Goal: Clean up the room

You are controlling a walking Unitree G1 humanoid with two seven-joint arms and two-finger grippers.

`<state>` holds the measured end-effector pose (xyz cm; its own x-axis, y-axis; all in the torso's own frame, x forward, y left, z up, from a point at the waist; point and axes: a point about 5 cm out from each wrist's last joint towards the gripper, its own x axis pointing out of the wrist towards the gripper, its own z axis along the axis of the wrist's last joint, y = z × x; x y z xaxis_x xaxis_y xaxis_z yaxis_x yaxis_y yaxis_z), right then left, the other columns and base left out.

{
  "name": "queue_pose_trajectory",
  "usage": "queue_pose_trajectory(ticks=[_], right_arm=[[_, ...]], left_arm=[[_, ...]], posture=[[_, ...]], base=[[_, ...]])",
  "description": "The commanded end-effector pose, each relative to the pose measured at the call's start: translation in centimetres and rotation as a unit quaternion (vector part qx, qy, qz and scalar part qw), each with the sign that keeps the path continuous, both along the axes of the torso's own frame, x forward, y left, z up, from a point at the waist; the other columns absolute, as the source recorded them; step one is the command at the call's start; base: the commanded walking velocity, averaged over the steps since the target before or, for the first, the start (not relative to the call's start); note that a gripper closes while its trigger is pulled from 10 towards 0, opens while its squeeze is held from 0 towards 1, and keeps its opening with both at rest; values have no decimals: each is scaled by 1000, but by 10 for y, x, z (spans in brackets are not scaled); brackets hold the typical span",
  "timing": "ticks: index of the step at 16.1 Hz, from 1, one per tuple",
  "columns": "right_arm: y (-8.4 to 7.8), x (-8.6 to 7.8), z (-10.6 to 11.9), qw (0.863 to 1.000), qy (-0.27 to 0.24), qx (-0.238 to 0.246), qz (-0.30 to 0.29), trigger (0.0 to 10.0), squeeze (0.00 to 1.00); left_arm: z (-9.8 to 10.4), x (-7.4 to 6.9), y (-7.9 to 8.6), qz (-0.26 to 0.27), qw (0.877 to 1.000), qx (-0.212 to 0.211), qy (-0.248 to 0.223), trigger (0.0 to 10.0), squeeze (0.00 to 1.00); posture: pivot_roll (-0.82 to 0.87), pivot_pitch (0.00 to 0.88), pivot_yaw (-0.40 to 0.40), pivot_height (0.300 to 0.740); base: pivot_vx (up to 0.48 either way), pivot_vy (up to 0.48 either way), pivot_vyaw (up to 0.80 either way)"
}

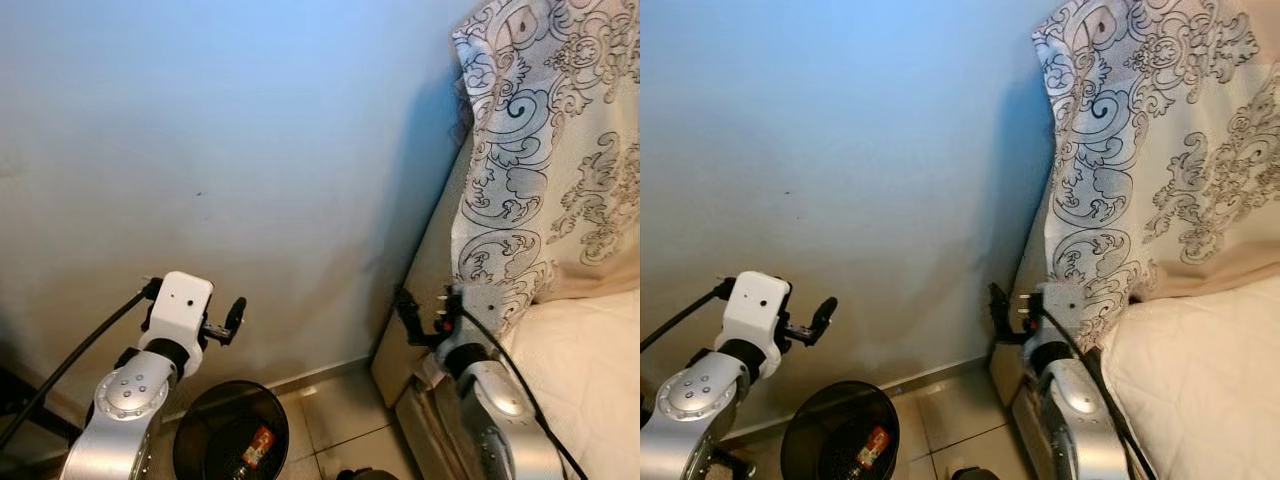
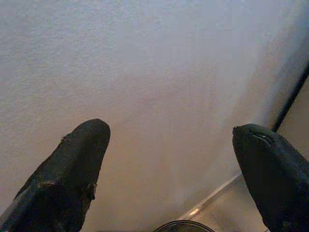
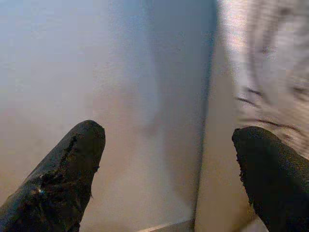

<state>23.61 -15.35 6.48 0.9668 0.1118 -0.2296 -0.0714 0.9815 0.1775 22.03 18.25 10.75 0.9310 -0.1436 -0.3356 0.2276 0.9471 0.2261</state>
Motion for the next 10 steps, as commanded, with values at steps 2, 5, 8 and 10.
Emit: queue_pose_trajectory(ticks=[2,5,8,10], right_arm=[[-9,-1,2,1000,3,-2,-27,10000,1000],[-3,0,8,999,-23,-25,-14,10000,1000],[-2,2,8,999,-22,-35,-12,10000,1000],[-4,3,7,1000,-10,-11,-16,10000,1000]], left_arm=[[3,1,1,6,1000,4,-5,10000,0],[7,6,4,22,1000,-5,-16,10000,0],[7,8,2,14,1000,-4,-20,10000,0],[8,6,4,9,999,9,-29,10000,0]], posture=[[-6,0,-13,740],[-7,0,-19,740],[-11,0,-24,740],[7,0,-38,740]], base=[[0,0,-791],[0,0,-788],[0,0,-788],[0,0,-784]])
